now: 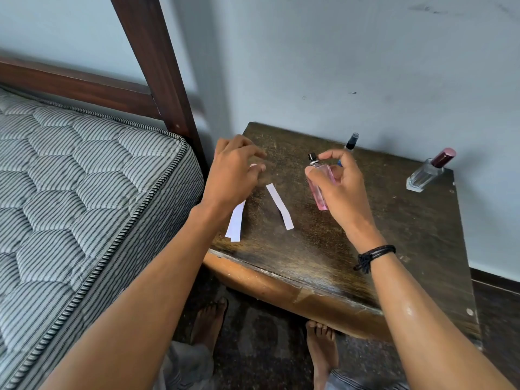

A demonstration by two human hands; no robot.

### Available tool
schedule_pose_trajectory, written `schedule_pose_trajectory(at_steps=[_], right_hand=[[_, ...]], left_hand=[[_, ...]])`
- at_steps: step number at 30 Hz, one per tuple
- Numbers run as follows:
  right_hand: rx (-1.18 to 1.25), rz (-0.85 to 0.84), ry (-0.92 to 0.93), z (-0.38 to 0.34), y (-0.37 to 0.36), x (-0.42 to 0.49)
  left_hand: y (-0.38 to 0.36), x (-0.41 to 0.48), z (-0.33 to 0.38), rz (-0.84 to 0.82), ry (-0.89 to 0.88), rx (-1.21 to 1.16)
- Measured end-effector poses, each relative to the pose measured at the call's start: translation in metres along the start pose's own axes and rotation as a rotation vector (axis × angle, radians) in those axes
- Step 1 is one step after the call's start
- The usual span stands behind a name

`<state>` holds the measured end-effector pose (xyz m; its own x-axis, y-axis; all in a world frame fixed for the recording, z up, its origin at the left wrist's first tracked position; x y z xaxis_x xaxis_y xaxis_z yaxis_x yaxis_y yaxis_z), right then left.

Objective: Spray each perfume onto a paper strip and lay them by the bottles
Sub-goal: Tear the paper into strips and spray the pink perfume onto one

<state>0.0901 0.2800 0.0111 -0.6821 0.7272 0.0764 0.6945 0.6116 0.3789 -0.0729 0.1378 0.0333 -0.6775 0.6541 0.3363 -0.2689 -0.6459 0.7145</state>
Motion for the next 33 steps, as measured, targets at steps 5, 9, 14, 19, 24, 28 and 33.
schedule_pose_trajectory(at_steps=[5,9,14,19,24,28,33], right_hand=[[0.034,0.004,-0.018,-0.001,0.002,0.0],[-0.001,-0.031,-0.004,0.002,-0.003,-0.001],[-0.001,-0.068,0.003,0.003,-0.008,-0.002],[0.018,-0.127,0.004,0.006,-0.016,-0.001],[0.012,-0.163,0.03,0.002,-0.021,-0.004],[0.011,-0.16,0.044,-0.001,-0.022,-0.005],[-0.017,-0.163,0.044,-0.003,-0.022,-0.007]], left_hand=[[-0.012,-0.001,-0.015,-0.2,0.121,0.017],[-0.015,-0.003,-0.015,-0.199,0.15,-0.006],[-0.011,-0.002,-0.02,-0.13,0.228,-0.115],[-0.013,-0.004,-0.017,-0.08,0.404,-0.824],[-0.025,-0.009,-0.004,-0.167,0.434,-1.111],[-0.027,-0.009,0.001,-0.21,0.41,-1.082],[-0.029,-0.011,0.008,-0.269,0.373,-1.02]])
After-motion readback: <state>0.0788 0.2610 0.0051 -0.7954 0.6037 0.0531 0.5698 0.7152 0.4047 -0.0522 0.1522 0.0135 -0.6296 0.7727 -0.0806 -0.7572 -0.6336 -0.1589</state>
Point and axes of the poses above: each hand's wrist, its own x-axis towards the middle knuckle, its own y-axis out of the back of the hand, z = x × y, the point moved 8 cm from there along x, towards the middle knuckle, and after that the axes turned 6 degrees about -x, right-handed, at the moved point
